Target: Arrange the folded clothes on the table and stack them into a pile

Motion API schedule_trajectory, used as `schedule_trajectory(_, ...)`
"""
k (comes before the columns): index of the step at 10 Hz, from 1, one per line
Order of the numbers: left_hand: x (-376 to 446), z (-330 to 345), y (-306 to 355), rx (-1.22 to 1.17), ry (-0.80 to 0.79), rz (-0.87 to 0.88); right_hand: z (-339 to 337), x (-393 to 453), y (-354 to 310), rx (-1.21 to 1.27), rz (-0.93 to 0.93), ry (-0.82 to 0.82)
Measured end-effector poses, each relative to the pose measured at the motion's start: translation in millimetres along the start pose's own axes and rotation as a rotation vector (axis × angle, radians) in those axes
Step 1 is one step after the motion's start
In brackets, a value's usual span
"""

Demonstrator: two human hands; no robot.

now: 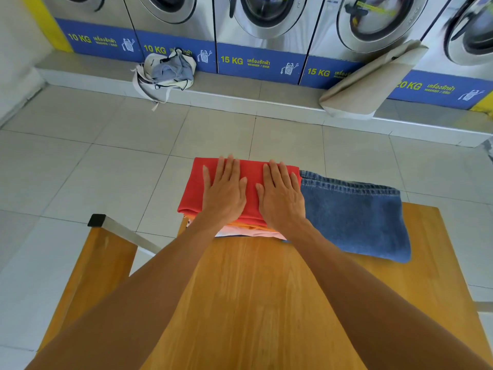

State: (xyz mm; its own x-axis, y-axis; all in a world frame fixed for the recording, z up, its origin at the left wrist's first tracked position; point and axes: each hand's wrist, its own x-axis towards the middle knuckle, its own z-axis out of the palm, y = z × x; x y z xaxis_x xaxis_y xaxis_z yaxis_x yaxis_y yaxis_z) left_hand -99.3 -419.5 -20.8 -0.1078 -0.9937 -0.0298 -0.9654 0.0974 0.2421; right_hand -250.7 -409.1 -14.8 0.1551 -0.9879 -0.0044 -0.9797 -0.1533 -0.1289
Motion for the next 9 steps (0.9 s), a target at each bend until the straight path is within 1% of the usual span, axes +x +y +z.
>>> schedule_trajectory(1, -0.4, 7.7, 9.9, -0.001, 0.019, 0.125, 4.5, -1.2, -0.1, -0.036, -0.021, 0.008)
schedule_trajectory(2, 2.7, 11.9, 8.6, -0.015, 0.004, 0.111, 5.7, 0.8, 1.6, -0.023, -0.017, -0.004)
schedule_trajectory(4, 2.5, 7.3, -13.7, -0.031, 0.003, 0.001, 3.0, 0.9, 2.2, 0.018, -0.022, -0.004)
schedule_trajectory(5, 1.6, 5.1, -17.8, -0.023, -0.048, -0.055, 2.7, 2.0, 2.6, 0.018, -0.015, -0.010)
schedule_trajectory(6, -2.7, 0.1, -21.5, -0.074, -0.080, -0.146, 0.5, -0.3, 1.5, 0.008, -0.025, -0.028)
schedule_trajectory(7, -27.8, -11.7, -40.6, -0.142, -0.143, -0.261, -9.2, 0.8, 2.1, 0.027, -0.023, -0.081)
schedule_trajectory(8, -51.8, -18.5, -51.1, -0.055, -0.164, -0.282, -19.4, -0.7, 0.6, 0.013, -0.013, -0.133)
schedule_trajectory(9, -79.0, -36.9, -48.2, 0.014, -0.106, -0.254, -31.5, -19.2, -3.0, -0.051, -0.095, -0.109)
